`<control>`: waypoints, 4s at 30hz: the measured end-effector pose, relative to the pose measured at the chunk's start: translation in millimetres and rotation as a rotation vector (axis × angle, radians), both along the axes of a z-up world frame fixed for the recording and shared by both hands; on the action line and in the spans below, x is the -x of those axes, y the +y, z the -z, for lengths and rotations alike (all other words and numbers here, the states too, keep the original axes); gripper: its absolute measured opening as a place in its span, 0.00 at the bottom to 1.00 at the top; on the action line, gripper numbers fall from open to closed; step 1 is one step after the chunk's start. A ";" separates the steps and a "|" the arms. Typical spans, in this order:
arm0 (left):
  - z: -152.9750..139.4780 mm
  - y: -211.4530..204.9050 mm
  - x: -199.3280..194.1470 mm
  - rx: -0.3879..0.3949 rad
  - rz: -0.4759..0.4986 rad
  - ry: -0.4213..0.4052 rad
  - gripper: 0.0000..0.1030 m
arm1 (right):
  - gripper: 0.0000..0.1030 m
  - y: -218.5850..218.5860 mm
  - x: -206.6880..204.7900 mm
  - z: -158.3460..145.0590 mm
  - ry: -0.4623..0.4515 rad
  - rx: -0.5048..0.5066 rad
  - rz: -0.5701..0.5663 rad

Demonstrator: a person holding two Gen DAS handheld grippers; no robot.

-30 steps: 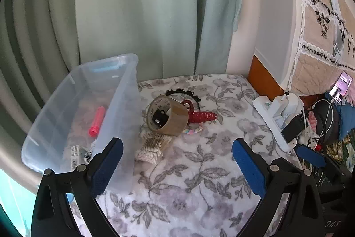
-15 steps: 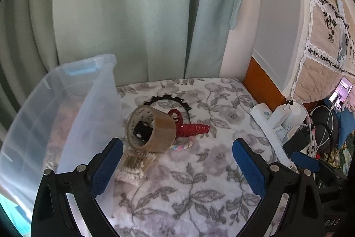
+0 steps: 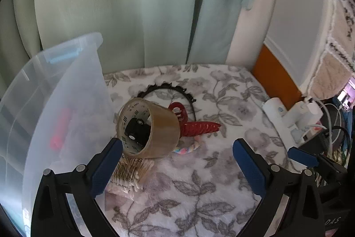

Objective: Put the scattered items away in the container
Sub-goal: 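Grasp the brown tape roll with the left gripper while the right grasps the red claw clip, then lift the tape roll with the left gripper while the right lifts the red claw clip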

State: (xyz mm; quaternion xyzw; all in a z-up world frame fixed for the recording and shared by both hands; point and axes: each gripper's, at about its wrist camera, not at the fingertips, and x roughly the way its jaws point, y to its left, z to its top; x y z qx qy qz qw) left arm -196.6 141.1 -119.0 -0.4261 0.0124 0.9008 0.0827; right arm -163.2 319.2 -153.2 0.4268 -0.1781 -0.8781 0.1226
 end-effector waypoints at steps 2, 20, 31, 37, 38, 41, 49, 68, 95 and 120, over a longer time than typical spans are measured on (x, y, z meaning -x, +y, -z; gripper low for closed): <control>5.8 -2.0 5.5 -0.021 -0.007 -0.018 0.97 | 1.00 1.6 5.6 4.7 -0.017 0.001 0.000; 42.8 -14.0 42.1 0.023 -0.086 -0.074 0.67 | 0.88 -13.5 67.4 41.5 -0.017 -0.031 -0.068; 49.1 -23.0 48.5 -0.088 -0.047 -0.090 0.44 | 0.81 -22.2 95.9 62.4 -0.031 0.119 -0.144; 48.2 -23.5 48.8 -0.118 -0.039 -0.098 0.38 | 0.75 -26.0 106.0 69.2 -0.032 0.155 -0.147; 48.1 -23.6 48.6 -0.122 -0.036 -0.099 0.36 | 0.73 -27.7 107.1 69.7 -0.030 0.155 -0.157; 46.4 -23.5 47.8 -0.129 -0.026 -0.099 0.27 | 0.60 -35.2 109.9 69.5 -0.024 0.156 -0.198; 44.6 -24.1 47.0 -0.133 -0.032 -0.082 0.21 | 0.41 -44.0 99.4 64.4 -0.011 0.137 -0.258; 42.5 -24.3 39.2 -0.140 -0.018 -0.100 0.15 | 0.15 -38.2 62.5 55.1 0.019 0.167 -0.332; -34.0 -11.1 -29.1 -0.215 0.039 -0.047 0.10 | 0.05 18.4 -25.8 -16.9 0.125 0.231 -0.077; -84.8 -32.3 -93.3 -0.250 0.024 0.025 0.10 | 0.03 34.8 -99.3 -86.5 0.266 0.231 -0.009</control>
